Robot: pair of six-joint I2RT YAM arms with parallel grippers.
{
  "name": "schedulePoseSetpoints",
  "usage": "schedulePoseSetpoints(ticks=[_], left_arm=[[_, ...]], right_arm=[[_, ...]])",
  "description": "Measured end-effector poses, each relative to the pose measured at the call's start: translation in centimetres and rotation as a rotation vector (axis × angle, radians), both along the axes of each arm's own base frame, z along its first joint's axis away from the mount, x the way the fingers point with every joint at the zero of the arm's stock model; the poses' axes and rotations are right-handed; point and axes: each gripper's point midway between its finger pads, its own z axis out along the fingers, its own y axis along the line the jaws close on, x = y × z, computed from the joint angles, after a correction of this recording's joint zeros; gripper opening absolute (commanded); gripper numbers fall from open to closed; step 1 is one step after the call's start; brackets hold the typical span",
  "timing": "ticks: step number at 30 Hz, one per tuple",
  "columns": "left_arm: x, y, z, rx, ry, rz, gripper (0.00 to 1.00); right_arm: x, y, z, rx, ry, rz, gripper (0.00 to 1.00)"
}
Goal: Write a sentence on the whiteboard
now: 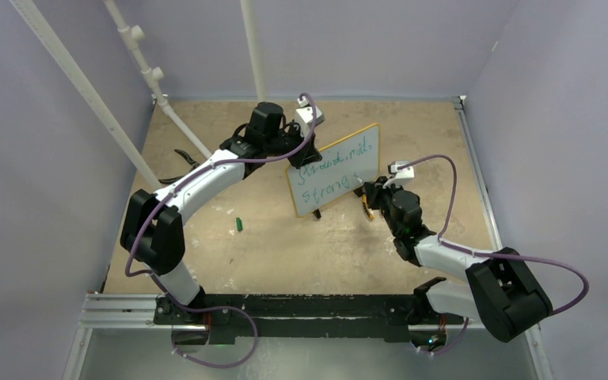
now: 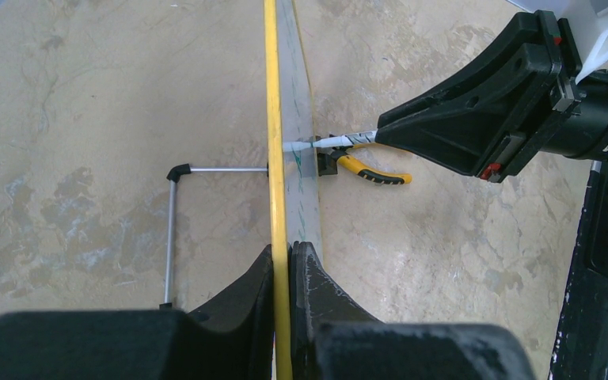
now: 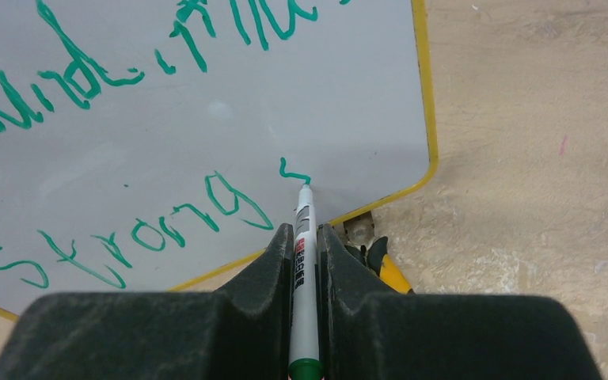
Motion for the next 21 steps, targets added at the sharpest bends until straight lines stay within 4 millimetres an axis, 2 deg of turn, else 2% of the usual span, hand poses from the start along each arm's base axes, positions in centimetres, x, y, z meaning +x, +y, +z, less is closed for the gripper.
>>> schedulePoseSetpoints(ticks=[9, 12, 17, 21], left_arm=[[0.0, 0.0, 0.0, 0.000, -0.002, 0.002, 0.00], [-0.1, 0.0, 0.0, -0.002, -0.003, -0.001, 0.00], [-0.1, 0.0, 0.0, -0.003, -0.004, -0.002, 0.00], [-0.1, 0.0, 0.1, -0.005, -0.006, -0.002, 0.00]], right_arm=[[-0.4, 0.5, -0.1, -0.006, 0.008, 0.039, 0.00], [-0.7, 0.8, 0.8, 0.007, -0.017, 0.059, 0.00], [-1.1, 0.3, 3.7, 0.047, -0.108, 0.047, 0.00], [-0.8, -0.3, 4.1, 0.050, -0.126, 0.010, 0.00]])
